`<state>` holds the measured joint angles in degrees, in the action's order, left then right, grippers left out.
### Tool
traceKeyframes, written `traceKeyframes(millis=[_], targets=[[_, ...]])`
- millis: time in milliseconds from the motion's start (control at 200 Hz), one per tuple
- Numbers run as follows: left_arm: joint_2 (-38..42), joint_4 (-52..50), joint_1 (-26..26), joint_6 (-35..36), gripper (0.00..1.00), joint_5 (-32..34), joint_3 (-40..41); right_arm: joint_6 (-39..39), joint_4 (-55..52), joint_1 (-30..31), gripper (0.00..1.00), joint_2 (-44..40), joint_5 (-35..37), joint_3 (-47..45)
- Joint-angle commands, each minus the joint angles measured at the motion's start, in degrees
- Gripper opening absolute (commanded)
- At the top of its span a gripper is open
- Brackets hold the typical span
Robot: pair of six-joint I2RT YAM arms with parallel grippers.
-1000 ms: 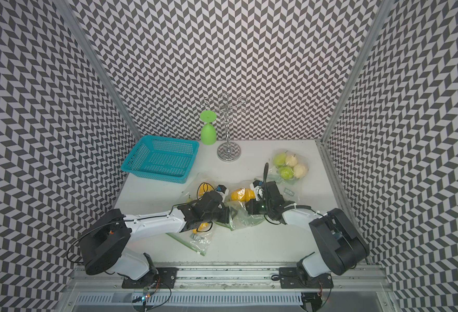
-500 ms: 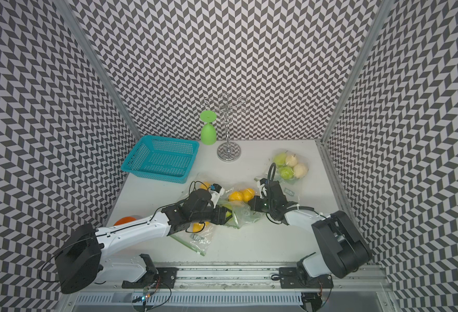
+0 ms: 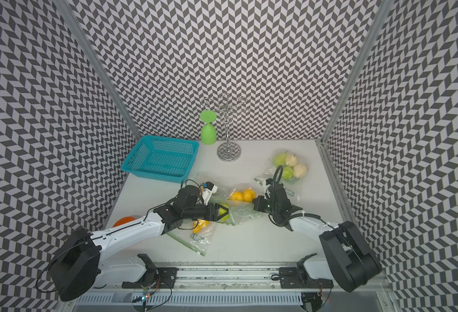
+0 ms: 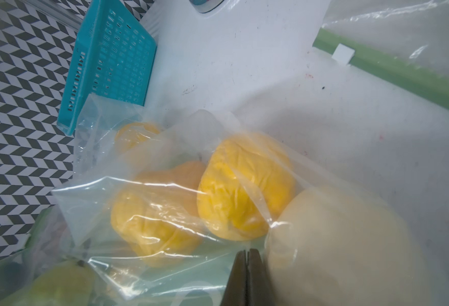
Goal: Open the zip-top bag and take out the pear
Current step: Pick up the pear from the zipper food storage bag.
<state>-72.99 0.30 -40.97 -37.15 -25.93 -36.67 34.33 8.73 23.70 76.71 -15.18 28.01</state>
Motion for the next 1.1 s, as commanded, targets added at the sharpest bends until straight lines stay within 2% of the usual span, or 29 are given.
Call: traceKeyframes(millis=[0, 205, 300, 376, 516, 611, 766, 986, 1092], targets=[[-0.7, 4.6, 1.2, -0.6, 0.45, -3.2, -1.4, -0.9, -7.6, -2.1, 0.00, -1.5, 9.8, -1.9], [-10.2, 11.3, -0.1, -0.1, 0.44, -6.3, -4.1, -0.9, -14.6, -2.2, 0.00, -11.9, 17.8, -3.5], [-13.1, 10.9, -0.4, 1.2, 0.44, -5.1, -5.0, -1.4, -16.7, -2.2, 0.00, -15.9, 19.2, -4.0], [-14.4, 11.0, -0.4, 1.7, 0.44, -4.2, -4.7, -2.2, -15.8, -2.2, 0.06, -19.2, 16.7, -4.4], [-14.8, 9.7, -0.5, 2.4, 0.44, -2.1, -4.6, -3.0, -9.4, -1.9, 0.16, -24.1, 4.6, -3.9], [-15.5, 7.2, -0.7, 3.4, 0.45, 0.1, -5.7, -2.7, -8.4, 0.4, 0.18, -21.4, 0.8, -0.7], [-17.6, 6.1, -1.2, 3.6, 0.45, 2.3, -6.0, -3.1, -8.8, 5.9, 0.18, -11.2, -1.8, 5.4], [-20.0, 4.7, -2.2, 3.9, 0.47, 4.7, -5.7, -0.7, -1.2, 9.5, 0.15, -0.7, -2.1, 6.5], [-20.2, 4.7, -2.4, 3.9, 0.49, 4.9, -5.4, -1.2, -1.4, 11.4, 0.12, 4.0, -0.1, 7.2]])
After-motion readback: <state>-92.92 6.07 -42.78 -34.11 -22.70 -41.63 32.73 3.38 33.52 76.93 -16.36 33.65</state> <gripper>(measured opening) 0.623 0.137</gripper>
